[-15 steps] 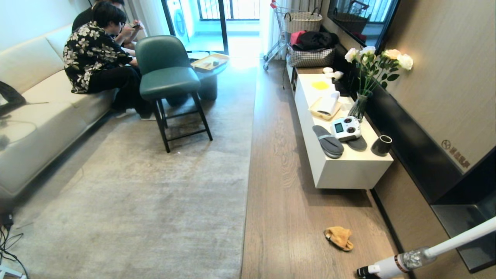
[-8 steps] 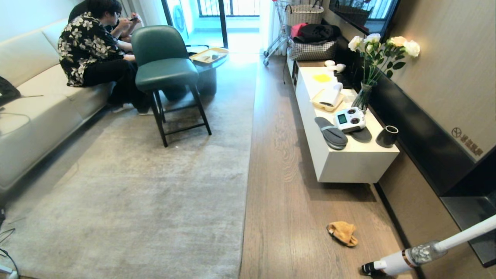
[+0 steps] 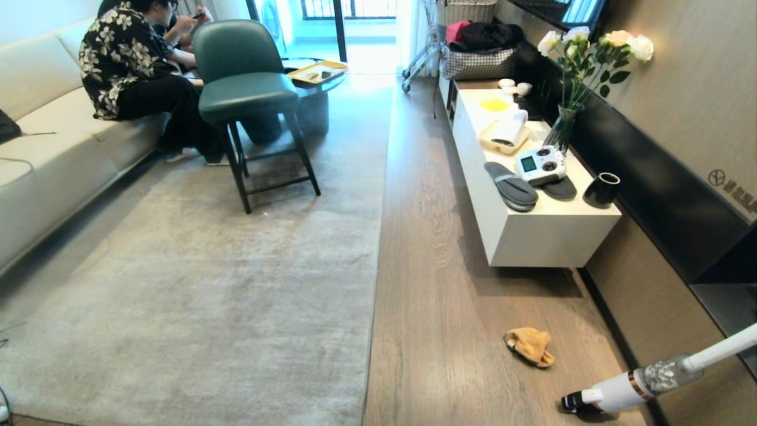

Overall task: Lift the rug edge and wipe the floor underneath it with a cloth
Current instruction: Pick up the rag

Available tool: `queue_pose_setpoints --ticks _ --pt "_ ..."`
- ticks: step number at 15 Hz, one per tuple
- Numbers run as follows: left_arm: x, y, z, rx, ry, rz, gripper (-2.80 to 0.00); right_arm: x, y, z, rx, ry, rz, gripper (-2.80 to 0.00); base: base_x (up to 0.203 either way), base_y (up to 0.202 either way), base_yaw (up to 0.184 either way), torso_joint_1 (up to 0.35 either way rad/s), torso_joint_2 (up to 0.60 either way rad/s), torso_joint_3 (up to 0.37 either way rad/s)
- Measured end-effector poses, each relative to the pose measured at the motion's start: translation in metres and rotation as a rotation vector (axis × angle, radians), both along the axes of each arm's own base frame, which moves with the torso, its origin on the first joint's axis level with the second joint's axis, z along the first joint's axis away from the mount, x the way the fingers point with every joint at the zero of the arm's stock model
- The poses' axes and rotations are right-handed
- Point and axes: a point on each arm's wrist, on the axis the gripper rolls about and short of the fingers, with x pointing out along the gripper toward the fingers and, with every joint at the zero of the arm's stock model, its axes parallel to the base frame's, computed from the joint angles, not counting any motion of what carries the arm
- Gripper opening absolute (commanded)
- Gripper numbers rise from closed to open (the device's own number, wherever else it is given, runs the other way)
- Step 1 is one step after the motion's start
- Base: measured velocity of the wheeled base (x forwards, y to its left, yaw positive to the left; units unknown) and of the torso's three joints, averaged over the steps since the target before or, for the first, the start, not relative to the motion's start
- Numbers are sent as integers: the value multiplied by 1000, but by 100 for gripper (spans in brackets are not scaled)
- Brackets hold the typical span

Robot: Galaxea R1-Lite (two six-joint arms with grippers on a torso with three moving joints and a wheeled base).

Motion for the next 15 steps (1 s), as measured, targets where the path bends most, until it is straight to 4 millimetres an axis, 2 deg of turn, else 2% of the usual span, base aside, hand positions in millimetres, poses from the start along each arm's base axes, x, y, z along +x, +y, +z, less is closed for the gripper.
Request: queue_pose_setpoints --ticks 11,12,15 --pt "0 0 0 0 1 0 -280 0 0 0 1 0 0 -280 0 0 0 -16 440 425" --pt "0 0 0 0 2 0 -280 0 0 0 0 1 0 -280 0 0 0 -7 248 320" --pt "0 0 0 0 -1 0 -280 0 0 0 1 -1 0 -280 0 0 0 -1 1 18"
